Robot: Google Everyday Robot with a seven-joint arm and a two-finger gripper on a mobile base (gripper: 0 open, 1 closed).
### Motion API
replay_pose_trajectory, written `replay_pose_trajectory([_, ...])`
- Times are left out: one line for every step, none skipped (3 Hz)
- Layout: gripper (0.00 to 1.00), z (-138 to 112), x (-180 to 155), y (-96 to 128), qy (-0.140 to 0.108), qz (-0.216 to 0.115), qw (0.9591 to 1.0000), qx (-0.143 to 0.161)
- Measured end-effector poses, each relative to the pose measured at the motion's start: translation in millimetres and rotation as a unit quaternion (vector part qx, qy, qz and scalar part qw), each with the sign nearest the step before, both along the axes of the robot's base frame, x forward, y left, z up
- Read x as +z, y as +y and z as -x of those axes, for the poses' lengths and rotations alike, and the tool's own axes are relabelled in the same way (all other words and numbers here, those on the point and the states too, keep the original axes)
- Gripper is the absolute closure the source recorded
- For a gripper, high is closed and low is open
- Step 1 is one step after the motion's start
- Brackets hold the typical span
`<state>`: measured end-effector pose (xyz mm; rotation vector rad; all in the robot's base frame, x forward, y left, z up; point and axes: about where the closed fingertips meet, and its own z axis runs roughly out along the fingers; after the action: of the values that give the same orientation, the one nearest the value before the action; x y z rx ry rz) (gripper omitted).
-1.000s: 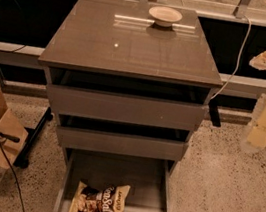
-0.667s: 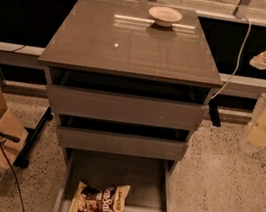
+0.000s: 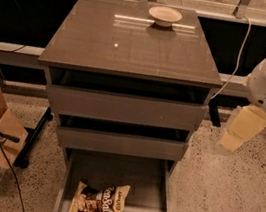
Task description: Pick brown chip bag from bottom drawer and place on counter
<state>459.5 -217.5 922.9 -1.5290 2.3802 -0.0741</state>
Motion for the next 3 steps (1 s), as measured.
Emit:
replay_pose_trajectory([0.00,-14,-48,-9,0.029,-0.021,0.9960,-0.081])
replay_pose_trajectory([0.00,-25,-90,-17,0.046,-0.040,0.9873,-0.147])
replay_pose_trajectory([0.00,-27,-90,-16,0.044,-0.044,0.9857,-0.156])
